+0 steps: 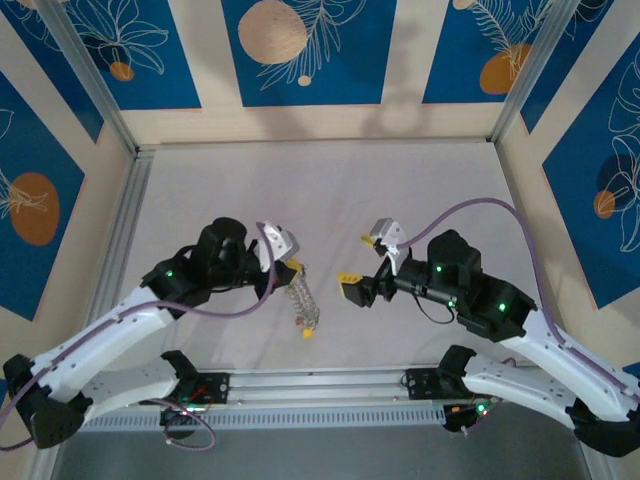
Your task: Put the keys on the keyring
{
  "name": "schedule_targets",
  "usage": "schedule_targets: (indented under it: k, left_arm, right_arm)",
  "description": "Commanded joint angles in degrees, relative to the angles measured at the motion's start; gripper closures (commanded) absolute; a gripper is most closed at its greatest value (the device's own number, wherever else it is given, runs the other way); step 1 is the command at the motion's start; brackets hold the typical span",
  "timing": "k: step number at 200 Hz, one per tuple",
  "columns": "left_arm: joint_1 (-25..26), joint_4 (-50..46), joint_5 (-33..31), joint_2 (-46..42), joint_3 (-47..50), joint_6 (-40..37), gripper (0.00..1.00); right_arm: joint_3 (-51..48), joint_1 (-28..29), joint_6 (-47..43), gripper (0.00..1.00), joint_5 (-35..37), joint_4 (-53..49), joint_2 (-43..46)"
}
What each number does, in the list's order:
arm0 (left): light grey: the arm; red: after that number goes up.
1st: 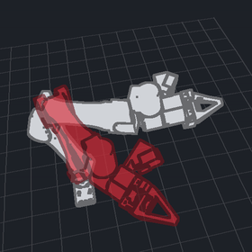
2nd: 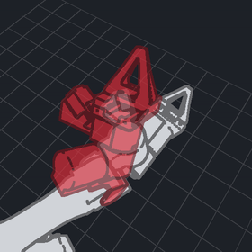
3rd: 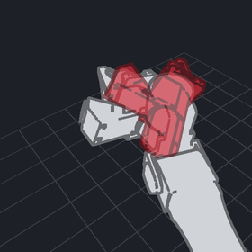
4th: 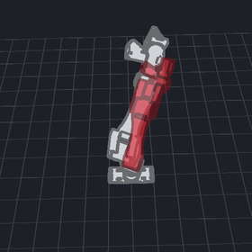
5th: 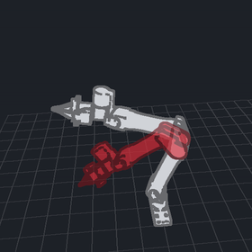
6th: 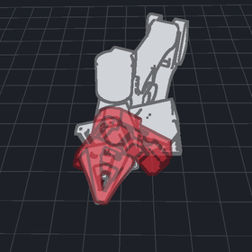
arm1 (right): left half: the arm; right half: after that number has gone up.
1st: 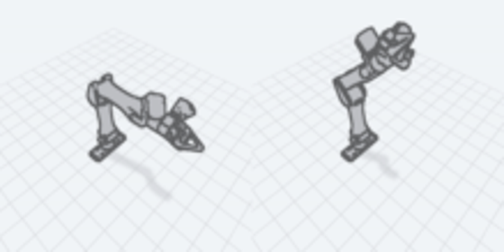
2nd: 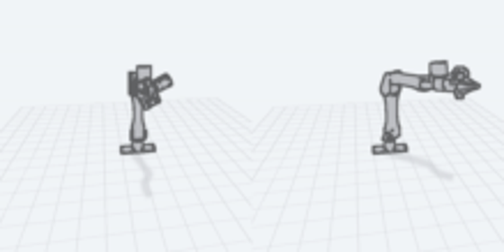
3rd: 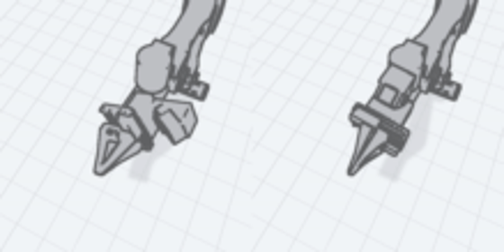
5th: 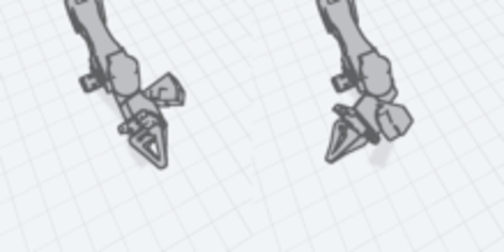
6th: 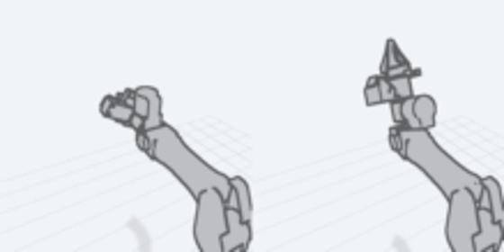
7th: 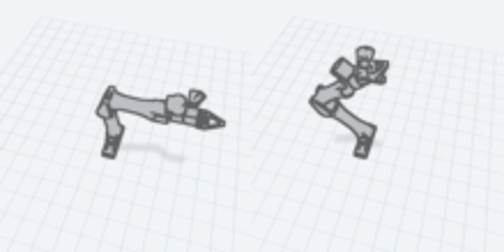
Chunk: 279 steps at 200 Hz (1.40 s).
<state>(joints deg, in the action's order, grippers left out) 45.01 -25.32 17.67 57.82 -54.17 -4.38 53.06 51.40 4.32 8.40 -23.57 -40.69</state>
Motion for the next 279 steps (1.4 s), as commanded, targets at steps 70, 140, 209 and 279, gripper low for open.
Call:
schedule_targets:
  k: [70, 140, 209, 279]
  left_arm:
    - [-1.86, 11.01, -1.25, 27.75, -10.72, 3.50, 1.00]
    - [-2.79, 14.53, -3.13, 47.11, -21.98, 5.93, 0.95]
    - [-4.44, 13.86, -4.69, 53.23, -25.46, 8.84, 0.66]
    - [-7.59, 9.33, -15.69, 25.88, -6.84, 8.89, 0.00]
  right_arm:
    - [-5.63, -6.50, 3.87, 0.01, 5.87, 0.81, 9.96]
    - [-7.47, -12.89, 5.74, 0.01, 2.90, 0.80, 10.94]
    - [-10.11, -16.57, 7.98, 0.01, 6.39, 2.67, 12.89]
    - [-15.36, -21.57, 7.71, 0.01, 14.61, 6.84, 12.94]
